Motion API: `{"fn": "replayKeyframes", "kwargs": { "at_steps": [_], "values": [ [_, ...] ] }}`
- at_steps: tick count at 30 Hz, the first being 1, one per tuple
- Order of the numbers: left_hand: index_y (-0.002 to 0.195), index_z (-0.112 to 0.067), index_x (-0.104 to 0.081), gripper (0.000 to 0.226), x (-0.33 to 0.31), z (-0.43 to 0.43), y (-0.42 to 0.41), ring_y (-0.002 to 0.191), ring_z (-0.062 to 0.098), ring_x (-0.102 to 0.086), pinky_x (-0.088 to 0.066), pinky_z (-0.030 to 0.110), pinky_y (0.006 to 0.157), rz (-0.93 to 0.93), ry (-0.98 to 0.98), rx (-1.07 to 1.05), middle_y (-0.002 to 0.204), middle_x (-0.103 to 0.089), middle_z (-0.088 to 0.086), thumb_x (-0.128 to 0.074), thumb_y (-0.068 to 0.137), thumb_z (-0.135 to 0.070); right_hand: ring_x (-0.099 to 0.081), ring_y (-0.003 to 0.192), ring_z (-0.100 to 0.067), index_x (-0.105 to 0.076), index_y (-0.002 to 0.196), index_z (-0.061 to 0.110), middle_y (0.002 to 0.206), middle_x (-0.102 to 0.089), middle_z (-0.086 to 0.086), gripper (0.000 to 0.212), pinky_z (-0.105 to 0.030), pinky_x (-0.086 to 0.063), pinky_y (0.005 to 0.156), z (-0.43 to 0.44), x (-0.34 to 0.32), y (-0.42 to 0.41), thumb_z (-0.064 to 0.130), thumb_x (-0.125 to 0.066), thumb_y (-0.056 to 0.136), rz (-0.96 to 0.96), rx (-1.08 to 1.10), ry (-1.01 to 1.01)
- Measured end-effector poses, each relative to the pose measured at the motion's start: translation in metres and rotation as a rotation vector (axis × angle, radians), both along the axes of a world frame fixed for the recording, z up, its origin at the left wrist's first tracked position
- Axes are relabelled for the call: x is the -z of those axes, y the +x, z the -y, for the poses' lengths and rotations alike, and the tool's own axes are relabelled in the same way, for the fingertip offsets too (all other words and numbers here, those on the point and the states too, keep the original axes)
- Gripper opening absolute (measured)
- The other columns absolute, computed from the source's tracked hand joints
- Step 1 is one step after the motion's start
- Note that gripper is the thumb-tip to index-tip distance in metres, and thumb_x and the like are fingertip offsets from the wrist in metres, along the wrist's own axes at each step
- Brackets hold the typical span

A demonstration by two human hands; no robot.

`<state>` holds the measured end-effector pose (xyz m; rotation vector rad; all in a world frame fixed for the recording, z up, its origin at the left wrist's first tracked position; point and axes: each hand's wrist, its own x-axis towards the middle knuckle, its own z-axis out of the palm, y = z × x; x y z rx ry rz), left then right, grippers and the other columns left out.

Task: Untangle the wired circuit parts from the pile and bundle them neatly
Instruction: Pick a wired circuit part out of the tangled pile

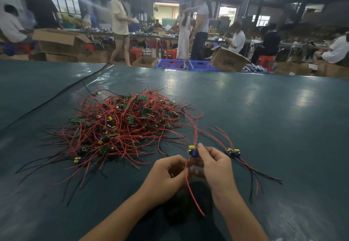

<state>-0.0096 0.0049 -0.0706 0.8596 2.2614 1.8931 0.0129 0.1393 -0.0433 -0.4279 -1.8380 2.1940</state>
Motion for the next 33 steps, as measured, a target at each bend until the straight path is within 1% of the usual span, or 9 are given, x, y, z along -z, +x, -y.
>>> {"fn": "replayKeyframes", "kwargs": {
  "at_steps": [3, 6, 10, 14, 17, 21, 24, 27, 33],
  "values": [
    [0.086, -0.010, -0.067, 0.009, 0.001, 0.002, -0.002, 0.056, 0.013, -0.059, -0.048, 0.030, 0.058, 0.008, 0.003, -0.073, 0.060, -0.064, 0.002, -0.065, 0.092, -0.015, -0.072, 0.062, -0.013, -0.069, 0.086, 0.010, 0.076, -0.076, -0.004, 0.022, -0.024, -0.051, 0.043, -0.018, 0.002, -0.005, 0.024, -0.058, 0.098, 0.007, 0.086, -0.050],
    [0.085, -0.011, -0.066, 0.010, 0.002, 0.003, -0.003, 0.057, 0.017, -0.061, -0.050, 0.036, 0.061, 0.048, 0.006, -0.090, 0.059, -0.064, 0.002, -0.064, 0.093, -0.017, -0.071, 0.061, -0.017, -0.068, 0.082, 0.013, 0.073, -0.075, -0.006, 0.025, -0.033, -0.053, 0.047, -0.036, 0.011, -0.010, 0.025, -0.056, 0.100, 0.049, 0.175, 0.090],
    [0.084, -0.014, -0.067, 0.011, 0.002, 0.003, -0.003, 0.057, 0.017, -0.061, -0.051, 0.034, 0.061, 0.074, 0.015, -0.082, 0.060, -0.065, 0.003, -0.063, 0.093, -0.019, -0.067, 0.077, -0.026, -0.068, 0.079, 0.017, 0.075, -0.072, 0.001, 0.026, -0.037, -0.052, 0.068, -0.052, 0.021, -0.010, 0.031, -0.056, 0.098, 0.118, 0.280, 0.648],
    [0.084, -0.014, -0.067, 0.012, 0.003, 0.003, -0.004, 0.056, 0.017, -0.060, -0.051, 0.030, 0.059, 0.089, 0.016, -0.092, 0.060, -0.065, 0.003, -0.063, 0.093, -0.020, -0.050, 0.074, -0.027, -0.065, 0.089, 0.023, 0.078, -0.062, 0.001, 0.023, -0.032, -0.037, 0.062, -0.057, 0.014, -0.002, 0.042, -0.054, 0.096, 0.313, 0.380, 1.059],
    [0.084, -0.011, -0.067, 0.012, 0.004, 0.003, -0.005, 0.055, 0.018, -0.059, -0.049, 0.029, 0.058, 0.100, 0.027, -0.095, 0.059, -0.065, 0.003, -0.064, 0.093, -0.018, -0.054, 0.081, -0.021, -0.066, 0.095, 0.025, 0.090, -0.066, 0.005, 0.015, -0.031, -0.040, 0.066, -0.055, 0.009, 0.001, 0.038, -0.058, 0.094, 0.242, 0.387, 1.072],
    [0.084, -0.013, -0.067, 0.012, 0.003, 0.003, -0.005, 0.056, 0.016, -0.061, -0.050, 0.025, 0.059, 0.090, 0.013, -0.091, 0.060, -0.066, 0.002, -0.064, 0.093, -0.020, -0.064, 0.079, 0.003, -0.067, 0.092, 0.027, 0.091, -0.071, 0.009, 0.007, -0.016, -0.051, 0.074, -0.038, 0.004, -0.004, 0.020, -0.066, 0.091, -0.065, 0.232, 0.654],
    [0.084, -0.014, -0.067, 0.011, 0.003, 0.003, -0.005, 0.058, 0.015, -0.063, -0.050, 0.023, 0.060, 0.066, -0.004, -0.098, 0.061, -0.066, 0.001, -0.064, 0.092, -0.020, -0.064, 0.095, 0.005, -0.065, 0.113, 0.023, 0.111, -0.068, 0.004, 0.021, -0.009, -0.046, 0.081, -0.023, 0.011, -0.008, 0.020, -0.066, 0.092, 0.008, 0.008, 0.507],
    [0.085, -0.013, -0.067, 0.011, 0.002, 0.003, -0.005, 0.058, 0.016, -0.063, -0.051, 0.025, 0.061, 0.071, -0.007, -0.104, 0.061, -0.066, 0.002, -0.064, 0.093, -0.020, -0.059, 0.110, -0.011, -0.056, 0.133, 0.019, 0.127, -0.063, -0.002, 0.040, -0.023, -0.044, 0.094, -0.022, 0.018, -0.006, 0.029, -0.060, 0.095, 0.160, -0.012, 0.734],
    [0.084, -0.012, -0.067, 0.011, 0.000, 0.003, -0.004, 0.056, 0.018, -0.060, -0.051, 0.031, 0.058, 0.105, -0.001, -0.117, 0.060, -0.065, 0.003, -0.064, 0.092, -0.019, -0.055, 0.120, -0.026, -0.050, 0.138, 0.022, 0.130, -0.060, -0.003, 0.048, -0.037, -0.042, 0.095, -0.037, 0.009, 0.000, 0.044, -0.049, 0.096, 0.373, 0.166, 1.190]
  ]
}}
